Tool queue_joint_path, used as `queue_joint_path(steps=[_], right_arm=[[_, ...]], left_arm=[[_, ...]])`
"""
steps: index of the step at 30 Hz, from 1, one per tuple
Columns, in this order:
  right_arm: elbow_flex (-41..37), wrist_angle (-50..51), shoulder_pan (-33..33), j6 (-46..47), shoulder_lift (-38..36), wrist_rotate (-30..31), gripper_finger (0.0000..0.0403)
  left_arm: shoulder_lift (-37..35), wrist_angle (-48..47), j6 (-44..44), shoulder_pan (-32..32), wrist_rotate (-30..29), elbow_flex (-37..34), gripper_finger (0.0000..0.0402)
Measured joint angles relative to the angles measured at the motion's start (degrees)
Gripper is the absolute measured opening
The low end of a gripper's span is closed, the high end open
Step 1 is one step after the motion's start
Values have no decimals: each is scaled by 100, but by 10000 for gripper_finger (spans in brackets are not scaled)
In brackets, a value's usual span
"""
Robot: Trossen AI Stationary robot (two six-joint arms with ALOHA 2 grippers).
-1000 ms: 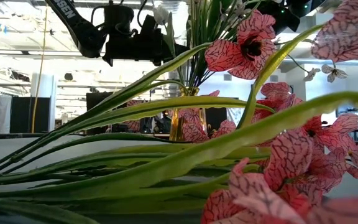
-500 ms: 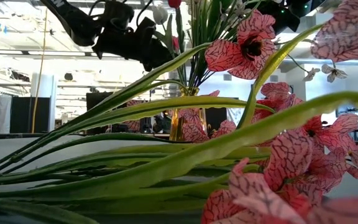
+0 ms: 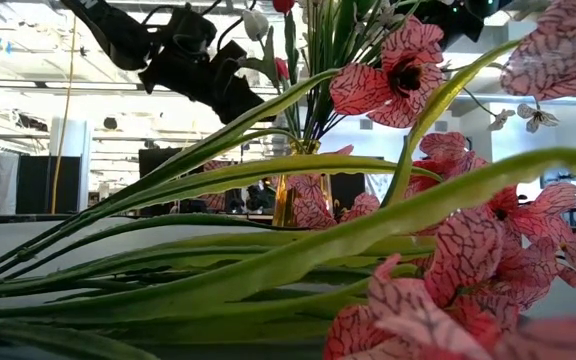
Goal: Sort flowers into vase by color
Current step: Put the right pink flowers into the red flower vase
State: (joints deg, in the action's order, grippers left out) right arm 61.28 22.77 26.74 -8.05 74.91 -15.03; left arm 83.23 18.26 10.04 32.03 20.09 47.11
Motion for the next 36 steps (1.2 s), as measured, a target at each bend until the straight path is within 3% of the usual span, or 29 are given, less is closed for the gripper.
queue_joint_path(steps=[9, 17, 24, 36], right_arm=[[454, 890, 0, 8, -2, 2, 234], [671, 2262, -183, 212, -4, 0, 234], [677, 3512, -824, 198, -4, -2, 234], [679, 4639, -2220, -143, 7, -3, 234]], left_arm=[[-893, -1735, 446, 84, -1177, 2, 143], [-1561, -2946, 402, 81, -1639, 4, 143], [-1824, -3194, 224, 81, -1582, -50, 143], [-1799, -3305, 201, -145, -1288, -52, 143]])
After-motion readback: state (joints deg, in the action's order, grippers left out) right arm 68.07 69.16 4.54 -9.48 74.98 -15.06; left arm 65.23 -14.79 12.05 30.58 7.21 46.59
